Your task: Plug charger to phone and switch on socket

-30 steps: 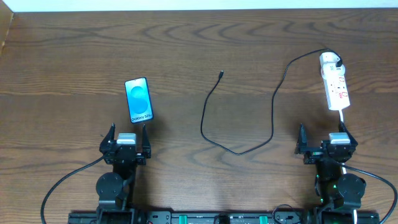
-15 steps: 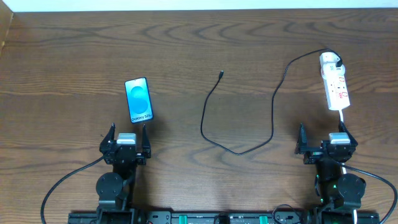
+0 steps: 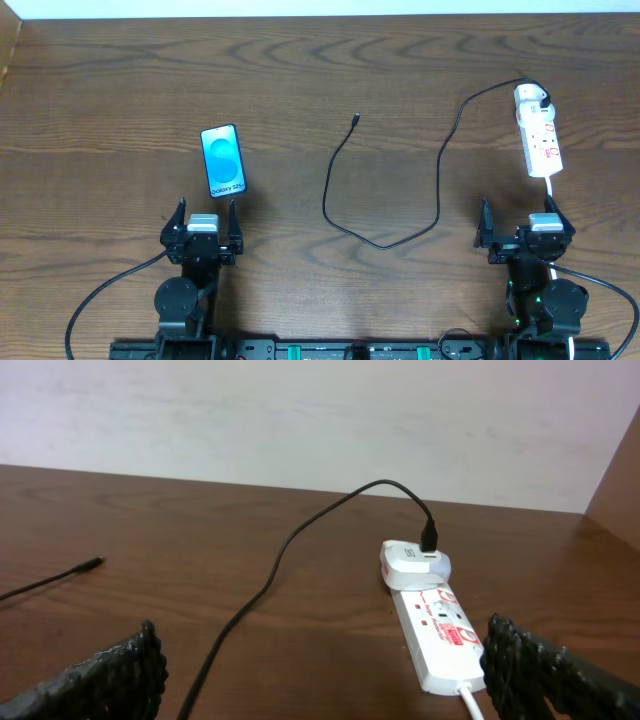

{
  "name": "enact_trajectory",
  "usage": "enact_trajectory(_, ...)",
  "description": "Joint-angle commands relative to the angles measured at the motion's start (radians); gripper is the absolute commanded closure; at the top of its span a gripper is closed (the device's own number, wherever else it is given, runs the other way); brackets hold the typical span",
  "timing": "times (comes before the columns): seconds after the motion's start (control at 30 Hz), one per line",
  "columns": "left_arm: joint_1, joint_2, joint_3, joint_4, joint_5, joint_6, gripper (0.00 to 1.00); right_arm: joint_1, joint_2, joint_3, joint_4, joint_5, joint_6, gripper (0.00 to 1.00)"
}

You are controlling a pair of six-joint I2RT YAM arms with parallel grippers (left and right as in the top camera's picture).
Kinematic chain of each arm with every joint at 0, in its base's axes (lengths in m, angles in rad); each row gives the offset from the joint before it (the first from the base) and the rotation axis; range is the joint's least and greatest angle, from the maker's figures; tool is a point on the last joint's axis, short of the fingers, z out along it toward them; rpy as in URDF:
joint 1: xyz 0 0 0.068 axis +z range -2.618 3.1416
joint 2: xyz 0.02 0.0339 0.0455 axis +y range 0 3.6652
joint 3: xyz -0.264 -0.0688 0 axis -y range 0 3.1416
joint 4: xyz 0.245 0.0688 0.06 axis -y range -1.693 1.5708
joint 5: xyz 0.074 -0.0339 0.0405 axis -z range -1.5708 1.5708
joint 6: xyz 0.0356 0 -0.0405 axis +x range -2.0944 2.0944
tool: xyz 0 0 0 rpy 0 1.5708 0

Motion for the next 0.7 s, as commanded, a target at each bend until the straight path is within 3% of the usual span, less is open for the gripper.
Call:
enact_trajectory(0.0,-0.004,0.011,0.017,-0.043,-0.008,-0.021,0.19,0.006,-0.006,-0.002,-0.005,0.005,0.012,0.01)
enact_trajectory(0.13,-0.004,0.076,0.072,-0.043,-0.008,-0.021,0.19,0.006,-0.006,-0.002,-0.005,0.005,0.012,0.01)
enact_trajectory(0.67,-0.004,0.697,0.547,-0.092,0.108,-0.024,0.19,0.006,-0.006,-0.002,-0.005,0.005,0.012,0.01)
